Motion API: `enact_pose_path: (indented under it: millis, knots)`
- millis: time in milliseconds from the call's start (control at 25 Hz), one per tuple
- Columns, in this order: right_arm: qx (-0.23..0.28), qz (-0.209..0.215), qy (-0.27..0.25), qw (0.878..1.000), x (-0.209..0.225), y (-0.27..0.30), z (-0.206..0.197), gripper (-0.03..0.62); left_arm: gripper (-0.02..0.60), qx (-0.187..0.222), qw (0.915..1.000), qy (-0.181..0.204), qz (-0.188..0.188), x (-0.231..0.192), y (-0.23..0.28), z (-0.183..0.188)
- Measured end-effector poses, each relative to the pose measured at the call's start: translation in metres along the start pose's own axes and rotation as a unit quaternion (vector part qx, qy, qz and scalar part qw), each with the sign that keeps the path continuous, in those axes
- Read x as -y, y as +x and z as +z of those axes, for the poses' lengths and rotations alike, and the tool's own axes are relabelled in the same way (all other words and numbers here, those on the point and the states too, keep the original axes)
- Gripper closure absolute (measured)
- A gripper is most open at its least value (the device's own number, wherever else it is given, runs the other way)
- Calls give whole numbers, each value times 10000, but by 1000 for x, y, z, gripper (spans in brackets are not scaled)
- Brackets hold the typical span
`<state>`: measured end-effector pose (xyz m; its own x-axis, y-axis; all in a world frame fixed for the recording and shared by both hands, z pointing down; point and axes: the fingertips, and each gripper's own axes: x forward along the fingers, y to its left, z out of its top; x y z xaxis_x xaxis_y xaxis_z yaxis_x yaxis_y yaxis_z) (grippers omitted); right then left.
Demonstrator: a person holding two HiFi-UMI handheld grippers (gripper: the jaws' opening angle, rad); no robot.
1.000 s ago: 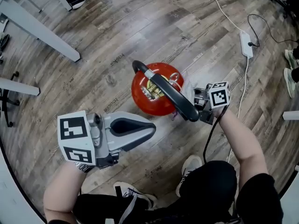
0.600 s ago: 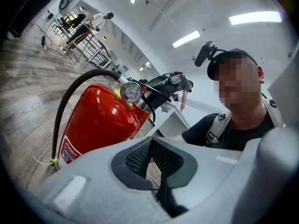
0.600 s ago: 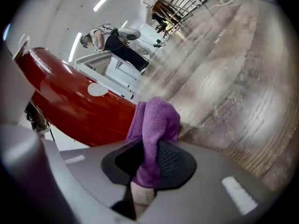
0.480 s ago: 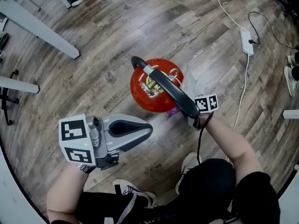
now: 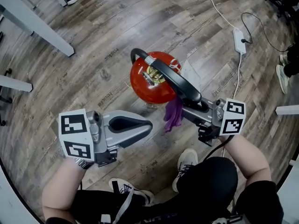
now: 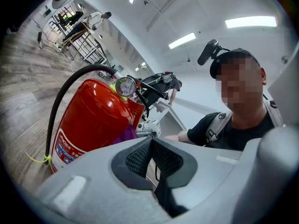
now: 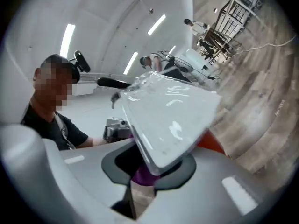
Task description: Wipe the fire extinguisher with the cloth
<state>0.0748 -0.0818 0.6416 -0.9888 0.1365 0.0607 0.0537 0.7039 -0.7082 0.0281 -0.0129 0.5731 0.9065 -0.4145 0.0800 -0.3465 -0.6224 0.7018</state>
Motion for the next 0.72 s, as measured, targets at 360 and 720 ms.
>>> enact_pose_path:
  millis: [360, 720]
  knots:
    - [101, 198, -451, 9987, -37, 15, 17, 522, 584, 21, 9999, -29, -106, 7, -9, -8]
    - [-635, -884, 1016, 9889, 90, 34, -120, 522, 584, 90, 9997, -181, 115, 2, -21, -15]
